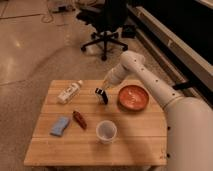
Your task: Push the ceramic bowl across the table
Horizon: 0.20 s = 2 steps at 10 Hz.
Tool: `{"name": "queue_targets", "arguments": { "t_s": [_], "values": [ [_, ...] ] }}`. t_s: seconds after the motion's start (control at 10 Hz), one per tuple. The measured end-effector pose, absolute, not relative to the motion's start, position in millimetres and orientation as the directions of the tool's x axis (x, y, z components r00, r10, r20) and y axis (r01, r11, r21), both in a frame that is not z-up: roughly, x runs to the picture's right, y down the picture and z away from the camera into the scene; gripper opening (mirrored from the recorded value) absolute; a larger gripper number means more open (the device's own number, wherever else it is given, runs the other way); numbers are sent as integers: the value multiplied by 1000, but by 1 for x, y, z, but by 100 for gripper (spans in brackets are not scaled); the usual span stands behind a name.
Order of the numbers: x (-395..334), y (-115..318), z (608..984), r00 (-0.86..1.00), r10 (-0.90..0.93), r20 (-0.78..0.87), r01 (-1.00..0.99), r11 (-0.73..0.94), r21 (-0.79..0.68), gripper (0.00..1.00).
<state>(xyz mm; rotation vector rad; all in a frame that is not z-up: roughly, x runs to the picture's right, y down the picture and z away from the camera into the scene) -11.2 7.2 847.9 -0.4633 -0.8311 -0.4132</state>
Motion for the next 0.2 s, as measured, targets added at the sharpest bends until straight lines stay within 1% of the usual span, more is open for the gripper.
{"name": "queue_targets", "arguments": {
  "t_s": [0.2],
  "values": [
    [-16, 24, 837, 529, -89, 844, 565, 779, -273, 0]
  ]
}}
